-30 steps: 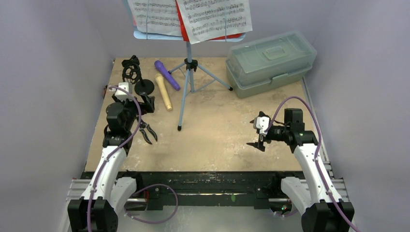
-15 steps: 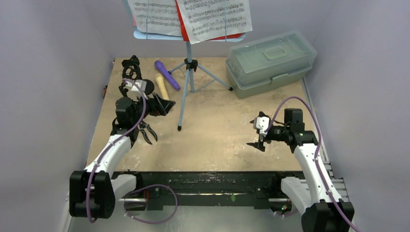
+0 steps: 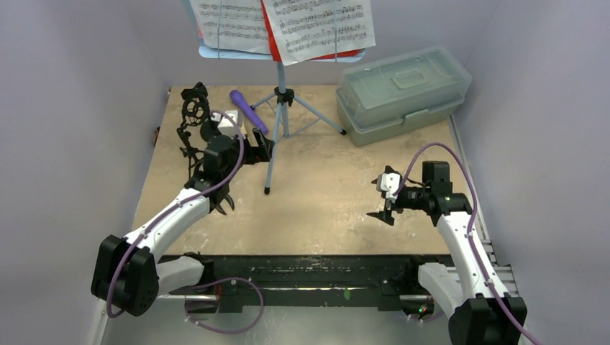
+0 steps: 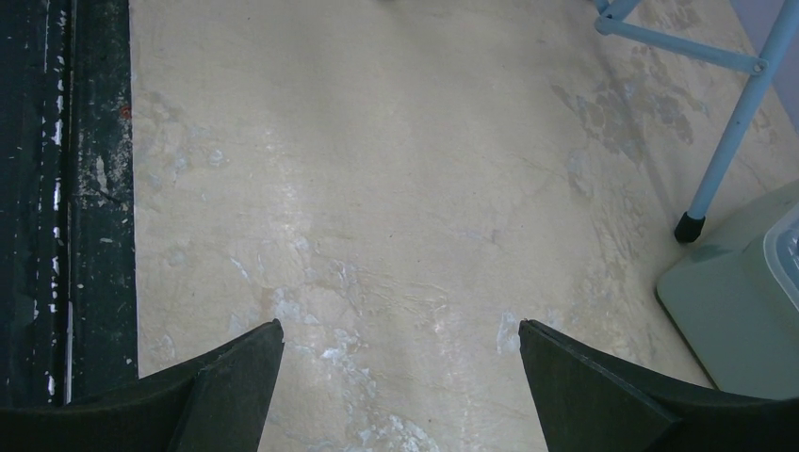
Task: Pack up the instrument practice props
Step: Move the music stand to the center of the board.
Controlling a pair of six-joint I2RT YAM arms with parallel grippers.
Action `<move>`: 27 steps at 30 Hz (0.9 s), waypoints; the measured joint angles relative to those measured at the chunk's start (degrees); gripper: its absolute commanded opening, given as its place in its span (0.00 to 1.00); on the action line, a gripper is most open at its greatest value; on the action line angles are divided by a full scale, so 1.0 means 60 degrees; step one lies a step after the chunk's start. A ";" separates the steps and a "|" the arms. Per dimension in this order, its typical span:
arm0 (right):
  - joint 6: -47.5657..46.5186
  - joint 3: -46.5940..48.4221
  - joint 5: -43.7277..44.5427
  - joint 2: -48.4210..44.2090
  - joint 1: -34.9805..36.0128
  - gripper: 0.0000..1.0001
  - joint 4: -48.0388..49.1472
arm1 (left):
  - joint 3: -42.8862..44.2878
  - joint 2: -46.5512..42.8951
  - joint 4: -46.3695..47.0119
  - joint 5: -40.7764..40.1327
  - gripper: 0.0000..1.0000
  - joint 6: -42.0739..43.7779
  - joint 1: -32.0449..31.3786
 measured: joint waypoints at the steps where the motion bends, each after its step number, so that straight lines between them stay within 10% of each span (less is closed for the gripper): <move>1: 0.0000 0.0000 0.0000 0.0007 0.0000 0.99 0.0000 | 0.0007 0.0066 -0.0007 -0.0277 0.92 0.0004 -0.0171; 18: 0.0000 0.0000 0.0000 0.0040 0.0000 0.99 0.0000 | 0.1949 0.2313 0.0011 -0.1668 0.97 0.1071 -0.1326; 27: 0.0000 0.0000 0.0000 0.0036 0.0000 0.99 0.0000 | 0.2980 0.3592 -0.0120 -0.2124 0.52 0.1450 -0.1326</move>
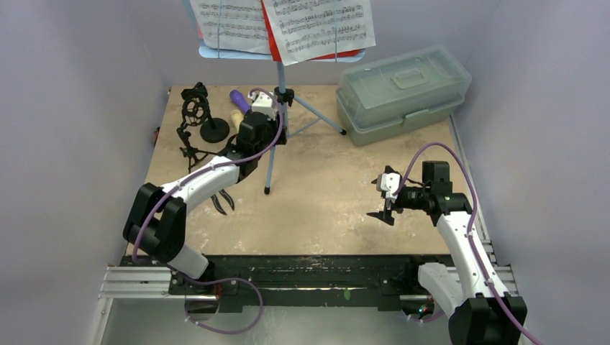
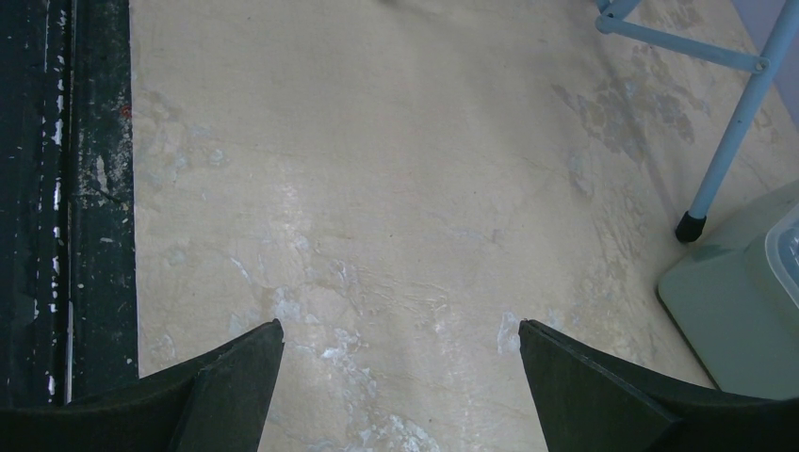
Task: Pack up the instrument practice props
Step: Move the music stand to the center of the board.
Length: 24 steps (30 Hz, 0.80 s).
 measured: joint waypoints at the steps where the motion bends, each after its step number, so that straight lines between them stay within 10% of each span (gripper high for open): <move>1: 0.0000 0.0000 0.0004 0.0000 0.0000 0.99 0.0000 | 0.0026 0.0080 0.0000 -0.0036 0.49 0.0000 0.0000; 11: -0.0004 0.0000 0.0004 0.0000 0.0000 0.99 0.0000 | 0.0113 0.0535 -0.0011 -0.0146 0.00 0.0339 -0.0069; 24: -0.0033 0.0000 0.0000 0.0000 0.0000 0.99 0.0000 | -0.0586 -0.0372 -0.0426 0.0178 0.00 0.0404 -0.0102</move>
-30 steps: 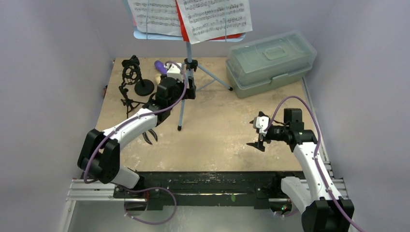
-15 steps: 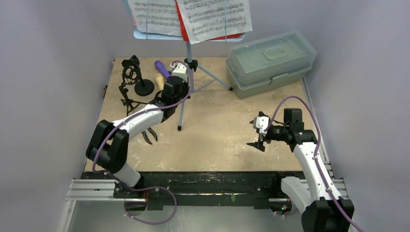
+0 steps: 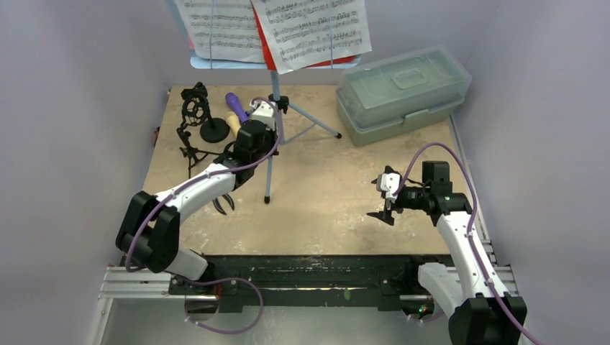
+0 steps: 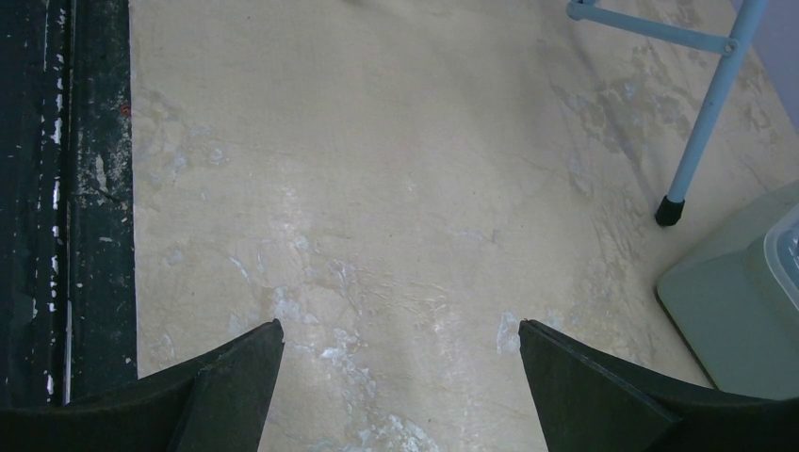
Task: Pack up the instrument practice props
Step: Move the music stand to the center of the board.
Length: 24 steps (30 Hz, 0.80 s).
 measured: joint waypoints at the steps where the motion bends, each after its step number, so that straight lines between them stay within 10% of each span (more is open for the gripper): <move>1: 0.0000 0.0000 0.0000 0.0000 0.0000 0.99 0.0000 | -0.0084 -0.0138 -0.0091 0.0040 0.00 -0.0047 0.0000; 21: 0.0000 0.0000 0.0000 0.0000 0.0000 0.99 0.0000 | -0.0656 -0.0958 -0.0637 0.0102 0.00 -0.1341 -0.0812; 24: 0.0000 0.0000 0.0004 0.0004 0.0000 0.99 0.0000 | -0.0667 -0.0969 -0.0634 0.0066 0.25 -0.1373 -0.0831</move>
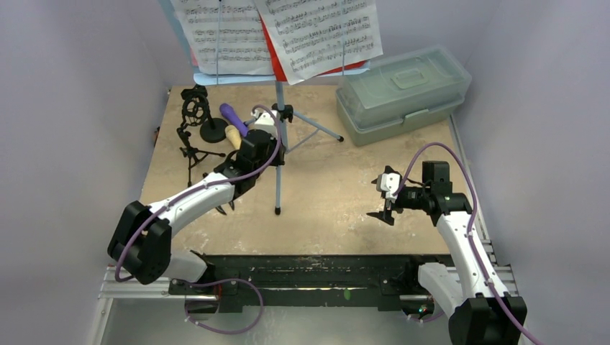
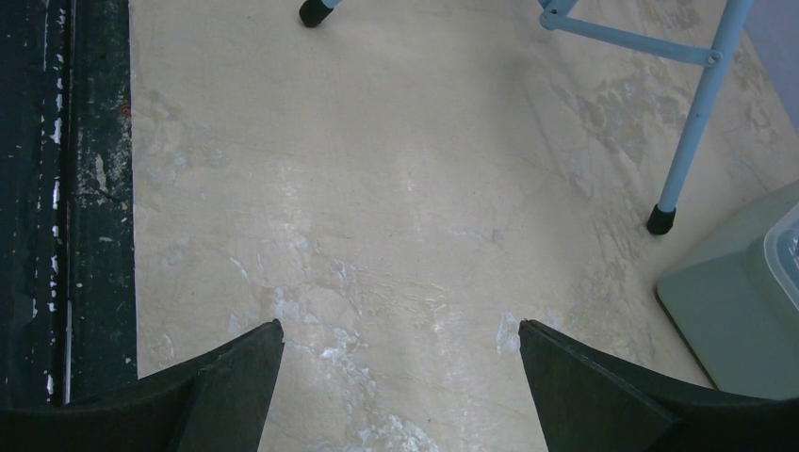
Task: Pack up the instrument practice props
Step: Move the music stand to the center of the board, then pick up the sheet music from the music stand.
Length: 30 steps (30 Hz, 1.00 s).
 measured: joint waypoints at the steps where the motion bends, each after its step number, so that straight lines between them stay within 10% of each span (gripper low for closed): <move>1: 0.0000 0.0000 0.0000 0.0000 0.0000 0.99 0.0000 | 0.0000 -0.0007 -0.0011 -0.0018 0.35 -0.0018 -0.0004; 7: 0.0000 0.0000 -0.0004 0.0007 0.0000 0.99 -0.0004 | -0.0146 -0.0579 -0.0379 -0.0033 0.75 -0.0448 -0.0047; 12: 0.0011 0.0022 -0.0076 0.0076 0.0000 0.99 -0.0138 | -0.0149 -0.1504 -0.0929 0.0135 0.89 0.0062 -0.0062; 20: 0.0761 0.1381 -0.0681 0.0004 -0.0033 0.99 -0.0878 | -0.0248 -0.3235 -0.2546 0.0561 0.99 0.2240 -0.0062; 30: 0.4630 0.7497 -0.0954 0.1512 -0.0036 0.99 -0.1315 | -0.2116 -0.5300 -0.3133 0.0470 1.00 0.3260 -0.0062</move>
